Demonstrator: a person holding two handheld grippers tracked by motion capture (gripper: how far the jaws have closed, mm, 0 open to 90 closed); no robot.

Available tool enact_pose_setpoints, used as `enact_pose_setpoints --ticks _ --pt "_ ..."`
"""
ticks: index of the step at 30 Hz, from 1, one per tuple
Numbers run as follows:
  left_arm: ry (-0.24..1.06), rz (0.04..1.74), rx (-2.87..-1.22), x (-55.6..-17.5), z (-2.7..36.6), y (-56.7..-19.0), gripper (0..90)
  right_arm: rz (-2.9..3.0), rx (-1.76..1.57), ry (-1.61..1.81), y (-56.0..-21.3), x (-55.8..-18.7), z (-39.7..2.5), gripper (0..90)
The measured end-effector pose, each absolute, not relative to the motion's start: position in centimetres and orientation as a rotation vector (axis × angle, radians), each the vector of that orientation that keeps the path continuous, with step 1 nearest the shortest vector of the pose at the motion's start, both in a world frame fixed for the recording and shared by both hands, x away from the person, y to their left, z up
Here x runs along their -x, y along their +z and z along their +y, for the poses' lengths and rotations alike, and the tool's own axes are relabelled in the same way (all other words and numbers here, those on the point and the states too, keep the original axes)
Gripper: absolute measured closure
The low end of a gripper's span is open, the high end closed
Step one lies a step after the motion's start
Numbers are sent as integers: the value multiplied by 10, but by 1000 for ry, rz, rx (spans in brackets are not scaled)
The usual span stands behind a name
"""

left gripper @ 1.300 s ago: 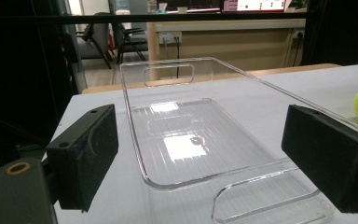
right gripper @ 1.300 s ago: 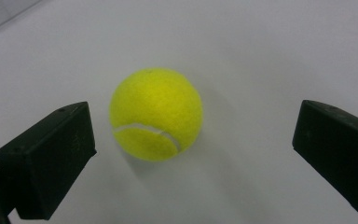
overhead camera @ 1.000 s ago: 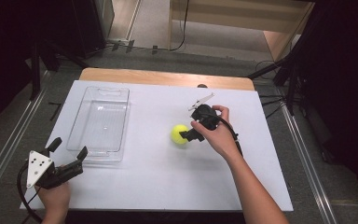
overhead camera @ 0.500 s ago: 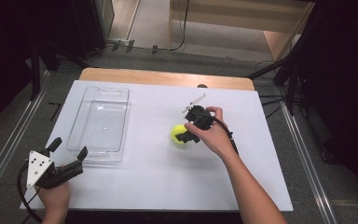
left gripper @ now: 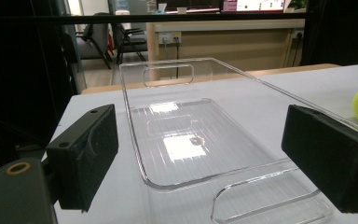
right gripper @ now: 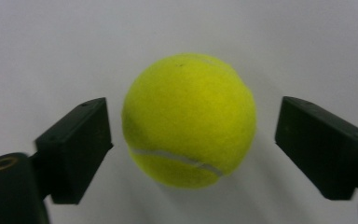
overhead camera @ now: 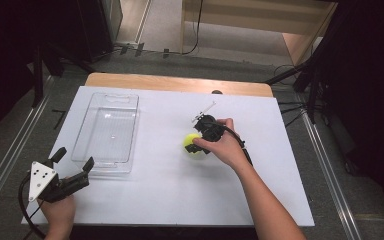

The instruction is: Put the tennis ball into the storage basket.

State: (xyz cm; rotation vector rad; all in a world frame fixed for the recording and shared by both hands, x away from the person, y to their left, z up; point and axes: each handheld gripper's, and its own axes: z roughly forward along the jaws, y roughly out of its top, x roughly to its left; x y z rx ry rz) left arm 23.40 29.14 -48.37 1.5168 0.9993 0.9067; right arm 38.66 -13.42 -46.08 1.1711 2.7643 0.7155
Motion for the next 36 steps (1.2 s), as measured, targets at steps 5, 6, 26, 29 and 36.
enact_pose_setpoints --ticks 5,6,26,29,36 --pt "906 997 -1515 -234 291 -484 113 2777 -1180 713 -462 -388 -131 118" --pt "906 997 -1515 -234 291 -484 113 2777 -1180 713 -462 -388 -131 118" --pt "906 998 -1519 -234 292 -484 113 2801 -1215 588 -478 -391 -118 191" --pt "905 1000 -1516 -234 291 -484 113 2797 -1215 584 -479 -392 -117 218" --pt "907 997 -1517 -234 291 -484 113 2812 -1185 582 -478 -391 -118 234"
